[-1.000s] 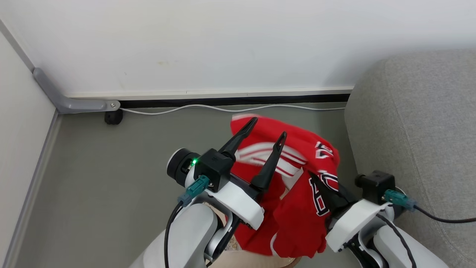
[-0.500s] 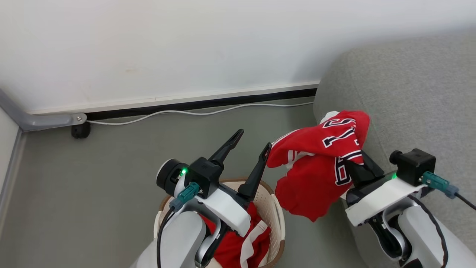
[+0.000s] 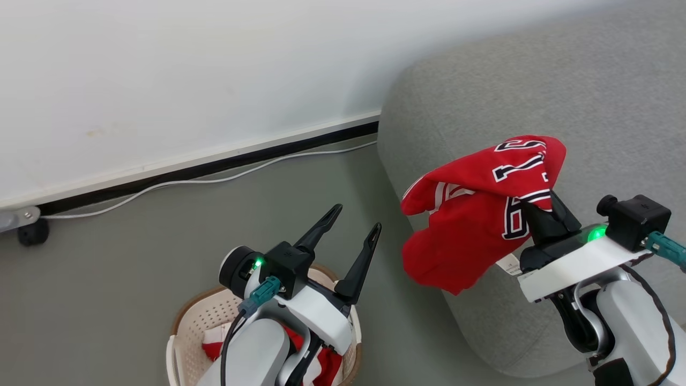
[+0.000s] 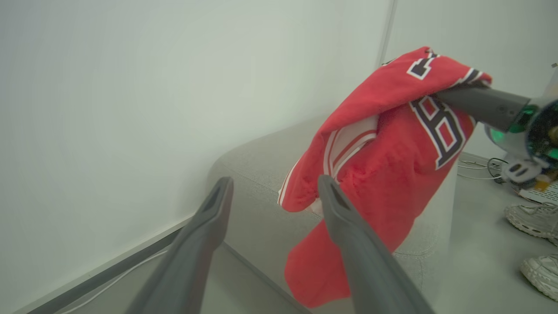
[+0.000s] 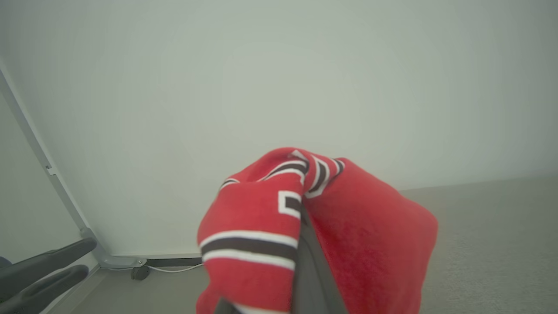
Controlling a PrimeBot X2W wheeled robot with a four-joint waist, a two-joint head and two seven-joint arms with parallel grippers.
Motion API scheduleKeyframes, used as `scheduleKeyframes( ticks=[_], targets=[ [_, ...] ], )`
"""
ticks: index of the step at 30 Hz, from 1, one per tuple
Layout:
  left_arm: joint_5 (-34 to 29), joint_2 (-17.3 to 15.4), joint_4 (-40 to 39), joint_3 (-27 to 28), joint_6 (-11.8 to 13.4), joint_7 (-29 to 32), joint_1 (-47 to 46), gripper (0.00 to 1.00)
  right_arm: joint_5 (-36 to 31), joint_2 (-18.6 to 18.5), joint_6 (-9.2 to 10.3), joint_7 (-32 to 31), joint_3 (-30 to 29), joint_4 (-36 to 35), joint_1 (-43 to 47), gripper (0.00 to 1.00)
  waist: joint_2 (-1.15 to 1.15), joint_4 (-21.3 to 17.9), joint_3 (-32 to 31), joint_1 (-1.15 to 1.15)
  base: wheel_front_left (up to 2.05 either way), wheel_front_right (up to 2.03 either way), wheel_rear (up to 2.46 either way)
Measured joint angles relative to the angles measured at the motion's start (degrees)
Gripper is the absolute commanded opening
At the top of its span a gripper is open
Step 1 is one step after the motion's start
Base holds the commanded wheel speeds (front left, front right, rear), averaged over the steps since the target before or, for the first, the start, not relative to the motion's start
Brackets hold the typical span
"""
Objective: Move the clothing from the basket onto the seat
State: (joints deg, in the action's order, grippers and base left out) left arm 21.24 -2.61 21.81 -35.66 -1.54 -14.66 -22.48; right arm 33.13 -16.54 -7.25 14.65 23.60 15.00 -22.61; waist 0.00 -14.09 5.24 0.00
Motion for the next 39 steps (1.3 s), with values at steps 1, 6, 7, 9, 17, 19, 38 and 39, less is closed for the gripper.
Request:
scheduleKeyframes(
  ticks=[1, 6, 7, 9, 17, 19, 38, 39],
  targets=[
    [0.00, -0.01, 0.07, 0.07, 0.00, 0.00, 0.15, 1.00, 0.00, 0.01, -0.01, 0.00, -0.31, -0.05, 0.01, 0.00, 0.00, -0.80, -0.02, 0.00, 0.00, 0.00, 0.00],
    [-0.02, -0.02, 0.10, 0.62, -0.90, 0.00, 0.59, 1.00, -0.44, 0.10, -0.01, 0.00, -1.60, -1.19, 0.03, 0.00, 0.00, -4.95, -0.23, 0.00, 0.00, 0.00, 0.00],
    [-0.05, -0.01, 0.09, 0.70, -1.00, 0.00, 0.80, 1.00, -0.47, 0.13, -0.01, 0.00, -1.89, -1.32, 0.05, 0.00, 0.00, -5.78, -0.26, 0.00, 0.00, 0.00, 0.00],
    [-0.09, -0.01, 0.08, 0.93, -1.02, 0.00, 1.21, 1.00, -0.52, 0.15, -0.01, 0.00, -2.48, -1.57, 0.12, 0.00, 0.00, -7.49, -0.37, 0.00, 0.00, 0.00, 0.00],
    [-0.59, -0.04, -0.83, 1.87, -1.72, 0.00, 2.27, 1.00, -0.82, 0.12, -0.01, 0.00, -4.44, -2.82, 1.44, 0.00, 0.00, -14.31, -0.77, 0.00, 0.00, 0.00, 0.00],
    [-0.59, -0.02, -1.11, 1.83, -1.97, 0.00, 2.25, 1.00, -0.82, 0.05, -0.01, 0.00, -5.82, -3.15, 2.07, 0.00, 0.00, -15.62, -0.53, 0.00, 0.00, 0.00, 0.00],
    [-3.54, -0.31, -0.94, -2.56, -2.24, 0.00, -3.25, 1.00, -2.43, -2.11, 0.00, 0.00, -13.67, -2.31, -4.41, 0.00, 0.00, -17.59, 9.97, 0.00, 0.00, 0.00, 0.00],
    [-3.87, -0.32, -0.94, -2.76, -2.14, 0.00, -4.00, 1.00, -2.42, -2.34, 0.00, 0.01, -14.23, -1.78, -5.78, 0.00, 0.00, -17.59, 10.90, 0.00, 0.00, 0.00, 0.00]
  ],
)
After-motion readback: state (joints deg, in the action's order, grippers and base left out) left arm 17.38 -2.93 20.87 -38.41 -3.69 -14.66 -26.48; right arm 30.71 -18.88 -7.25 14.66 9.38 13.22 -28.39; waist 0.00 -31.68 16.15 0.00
